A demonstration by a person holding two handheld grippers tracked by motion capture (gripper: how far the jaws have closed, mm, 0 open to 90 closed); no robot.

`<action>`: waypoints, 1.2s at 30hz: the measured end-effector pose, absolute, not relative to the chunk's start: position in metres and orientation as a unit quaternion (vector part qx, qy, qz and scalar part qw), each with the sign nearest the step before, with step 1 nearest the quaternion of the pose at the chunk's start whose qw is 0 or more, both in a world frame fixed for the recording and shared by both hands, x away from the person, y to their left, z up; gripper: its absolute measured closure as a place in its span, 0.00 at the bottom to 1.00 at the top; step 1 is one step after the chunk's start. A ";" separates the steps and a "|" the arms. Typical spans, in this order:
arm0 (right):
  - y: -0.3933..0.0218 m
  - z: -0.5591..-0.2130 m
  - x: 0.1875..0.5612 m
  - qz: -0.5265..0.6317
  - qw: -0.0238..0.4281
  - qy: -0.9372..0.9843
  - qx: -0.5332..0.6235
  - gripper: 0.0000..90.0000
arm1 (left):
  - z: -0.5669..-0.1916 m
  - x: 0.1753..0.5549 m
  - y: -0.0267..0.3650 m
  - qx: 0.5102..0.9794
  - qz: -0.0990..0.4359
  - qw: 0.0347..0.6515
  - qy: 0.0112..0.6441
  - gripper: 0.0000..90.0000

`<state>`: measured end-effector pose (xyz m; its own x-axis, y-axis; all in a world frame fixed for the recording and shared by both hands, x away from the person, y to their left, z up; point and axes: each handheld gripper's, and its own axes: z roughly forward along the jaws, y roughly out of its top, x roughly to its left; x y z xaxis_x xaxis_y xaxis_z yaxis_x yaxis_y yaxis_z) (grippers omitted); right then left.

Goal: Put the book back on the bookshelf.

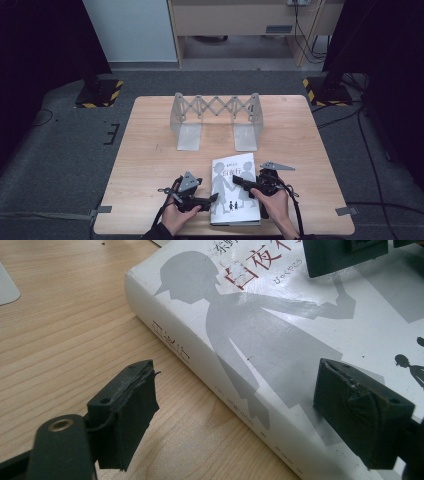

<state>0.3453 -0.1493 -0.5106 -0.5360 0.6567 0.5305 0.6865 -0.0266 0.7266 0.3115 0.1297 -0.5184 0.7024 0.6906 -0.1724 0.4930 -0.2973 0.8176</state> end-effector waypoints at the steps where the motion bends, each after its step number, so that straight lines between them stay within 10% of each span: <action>1: -0.150 -0.510 0.346 -0.531 0.016 -0.696 -0.483 0.63 | -0.519 0.312 0.130 0.797 0.106 0.464 0.371 0.19; 36: -0.150 -0.474 0.338 -0.571 0.026 -0.683 -0.455 0.91 | -0.520 0.319 0.131 0.765 0.064 0.525 0.367 0.12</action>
